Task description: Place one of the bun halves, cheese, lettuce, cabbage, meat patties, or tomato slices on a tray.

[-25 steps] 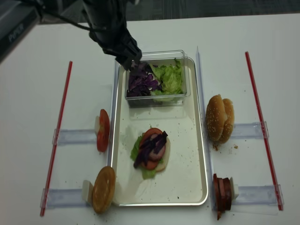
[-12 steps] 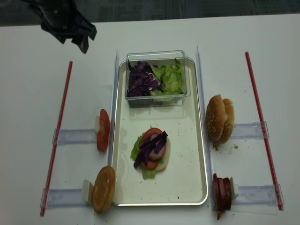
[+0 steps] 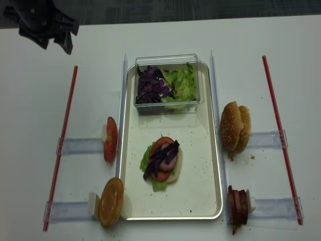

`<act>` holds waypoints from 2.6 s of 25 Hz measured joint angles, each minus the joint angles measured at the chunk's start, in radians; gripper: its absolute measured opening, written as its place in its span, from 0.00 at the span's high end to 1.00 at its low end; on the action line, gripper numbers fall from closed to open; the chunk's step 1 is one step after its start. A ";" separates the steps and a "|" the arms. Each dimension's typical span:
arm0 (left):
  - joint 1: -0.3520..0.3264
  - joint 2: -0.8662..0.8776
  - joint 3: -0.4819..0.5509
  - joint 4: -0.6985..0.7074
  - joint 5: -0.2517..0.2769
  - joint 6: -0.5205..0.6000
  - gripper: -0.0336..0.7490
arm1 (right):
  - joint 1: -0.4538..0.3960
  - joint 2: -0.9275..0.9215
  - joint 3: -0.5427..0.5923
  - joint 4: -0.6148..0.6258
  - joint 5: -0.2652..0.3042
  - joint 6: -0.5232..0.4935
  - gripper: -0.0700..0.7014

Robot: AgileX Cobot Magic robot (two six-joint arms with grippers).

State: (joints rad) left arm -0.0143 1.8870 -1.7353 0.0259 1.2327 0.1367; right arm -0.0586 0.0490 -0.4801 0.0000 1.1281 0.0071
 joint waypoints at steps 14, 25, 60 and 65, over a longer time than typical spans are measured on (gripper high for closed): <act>0.006 -0.007 0.000 -0.026 0.000 0.009 0.38 | 0.000 0.000 0.000 0.000 0.000 -0.007 0.25; 0.006 -0.151 0.045 -0.031 0.004 0.030 0.38 | 0.000 0.000 0.000 0.000 0.000 -0.007 0.25; 0.006 -0.966 0.829 -0.112 -0.044 0.014 0.38 | 0.000 0.000 0.000 0.000 0.000 -0.007 0.25; 0.006 -1.129 0.932 -0.108 -0.049 -0.002 0.38 | 0.000 0.000 0.000 0.000 0.000 -0.007 0.25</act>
State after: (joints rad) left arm -0.0078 0.7576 -0.8032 -0.0825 1.1837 0.1344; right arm -0.0586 0.0490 -0.4801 0.0000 1.1281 0.0000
